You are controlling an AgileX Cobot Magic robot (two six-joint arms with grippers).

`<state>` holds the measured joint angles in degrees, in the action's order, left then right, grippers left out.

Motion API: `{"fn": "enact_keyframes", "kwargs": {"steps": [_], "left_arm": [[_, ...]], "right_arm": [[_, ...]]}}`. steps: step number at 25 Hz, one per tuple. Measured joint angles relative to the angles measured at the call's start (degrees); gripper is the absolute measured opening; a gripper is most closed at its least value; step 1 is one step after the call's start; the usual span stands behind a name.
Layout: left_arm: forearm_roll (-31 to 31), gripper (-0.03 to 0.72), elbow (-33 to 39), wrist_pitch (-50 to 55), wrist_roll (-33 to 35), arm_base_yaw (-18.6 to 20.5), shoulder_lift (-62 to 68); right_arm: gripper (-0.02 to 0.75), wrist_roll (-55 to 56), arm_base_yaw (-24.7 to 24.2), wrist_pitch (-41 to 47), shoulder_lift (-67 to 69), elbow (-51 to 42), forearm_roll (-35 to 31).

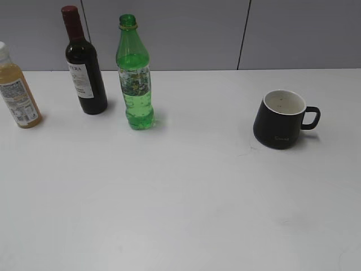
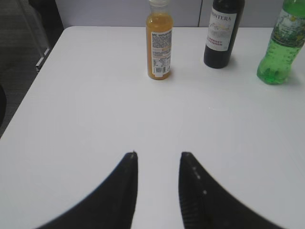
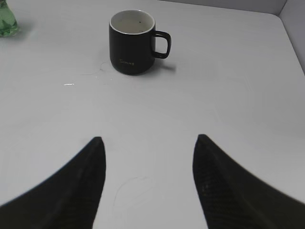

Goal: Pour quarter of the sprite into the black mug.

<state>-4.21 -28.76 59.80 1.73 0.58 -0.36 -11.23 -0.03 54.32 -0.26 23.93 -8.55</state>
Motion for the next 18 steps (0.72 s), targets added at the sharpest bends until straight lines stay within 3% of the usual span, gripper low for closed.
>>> {"fn": "enact_keyframes", "kwargs": {"steps": [13,18], "left_arm": [[0.0,0.235,0.0,0.0,0.0,0.0,0.0],[0.0,0.235,0.0,0.0,0.0,0.0,0.0]], "right_arm": [[0.458,0.0,0.0,0.0,0.0,0.0,-0.1],[0.637,1.1,0.0,0.0,0.0,0.0,-0.4]]}}
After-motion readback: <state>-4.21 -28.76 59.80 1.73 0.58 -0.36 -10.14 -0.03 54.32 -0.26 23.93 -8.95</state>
